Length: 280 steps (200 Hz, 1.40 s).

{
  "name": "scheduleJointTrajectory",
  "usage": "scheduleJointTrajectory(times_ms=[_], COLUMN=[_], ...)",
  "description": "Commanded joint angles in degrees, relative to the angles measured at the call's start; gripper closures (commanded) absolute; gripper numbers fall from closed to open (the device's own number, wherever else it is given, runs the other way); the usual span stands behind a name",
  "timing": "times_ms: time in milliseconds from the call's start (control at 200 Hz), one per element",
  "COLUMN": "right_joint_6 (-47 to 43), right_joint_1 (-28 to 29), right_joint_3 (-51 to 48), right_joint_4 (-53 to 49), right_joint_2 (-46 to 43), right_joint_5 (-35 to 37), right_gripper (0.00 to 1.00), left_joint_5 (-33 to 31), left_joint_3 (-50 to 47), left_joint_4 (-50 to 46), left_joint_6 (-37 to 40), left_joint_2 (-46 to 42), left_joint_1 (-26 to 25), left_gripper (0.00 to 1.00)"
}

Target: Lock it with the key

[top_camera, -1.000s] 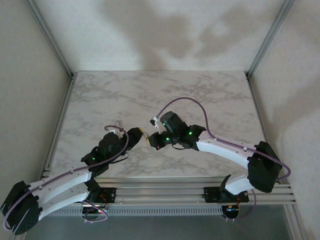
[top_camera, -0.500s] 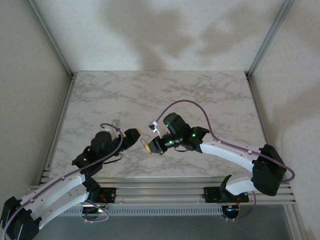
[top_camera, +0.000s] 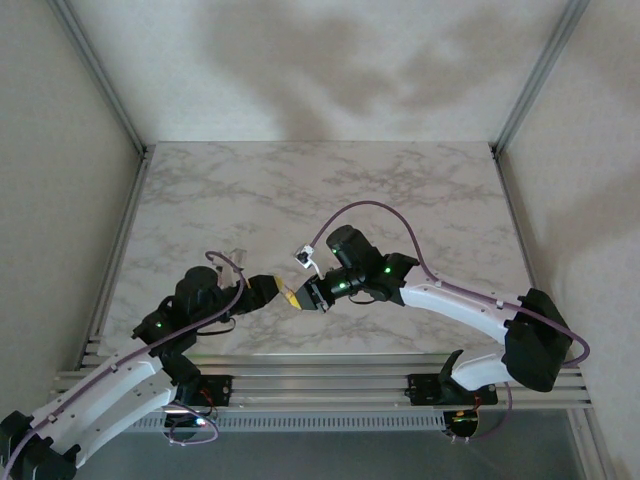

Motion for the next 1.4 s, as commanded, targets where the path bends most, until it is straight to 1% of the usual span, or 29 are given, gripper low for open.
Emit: scheduleJointTrajectory(times_ms=[0,135,235,355,425,496,576,691,756,986,1086,1397], right_joint_6=[-0.38,-0.21,-0.31,-0.33,-0.21,-0.25,0.08,0.48,0.50,1.26,1.69,1.98], right_joint_1=[-0.38,-0.45,-0.44,-0.47,-0.53,-0.52,-0.48,-0.47,-0.47,-0.55,-0.51,-0.47], right_joint_3=[-0.05,-0.02,-0.03,-0.28,-0.25,0.03,0.15,-0.07,-0.29,-0.55,-0.29,-0.38], right_joint_4=[1.25,1.25,1.29,1.78,1.89,1.72,2.10,2.91,3.25,4.63,4.83,5.28], right_joint_2=[0.72,0.91,0.93,0.72,0.90,1.60,2.28,2.13,1.83,2.41,3.16,3.07], right_joint_5=[-2.07,-2.47,-2.77,-4.70,-5.56,-6.47,-7.92,-9.36,-9.71,-11.38,-11.98,-11.50], right_gripper=[1.00,1.00,1.00,1.00,1.00,1.00,1.00,1.00,1.00,1.00,1.00,1.00], left_joint_5=[0.80,0.40,-0.31,-2.08,-3.17,-2.42,-0.15,3.19,4.83,6.59,7.29,11.29], left_joint_3=[2.14,2.25,2.36,2.82,2.49,1.33,-0.81,-3.85,-4.71,-5.33,-5.62,-8.29], left_joint_4=[-3.59,-3.90,-4.34,-4.90,-4.34,-1.76,3.61,11.19,13.88,14.69,15.87,19.90], left_joint_6=[2.38,2.79,3.22,4.12,3.75,2.39,-0.22,-3.89,-4.94,-4.99,-5.76,-8.14], left_joint_2=[-0.77,-0.62,-0.76,-1.77,-3.16,-4.44,-5.44,-5.25,-4.58,-3.62,-4.21,-5.79], left_joint_1=[0.51,0.57,0.57,0.90,1.23,1.44,1.45,1.45,1.46,1.45,1.50,1.45], left_gripper=[0.49,0.52,0.50,0.41,0.34,0.29,0.25,0.26,0.26,0.27,0.29,0.33])
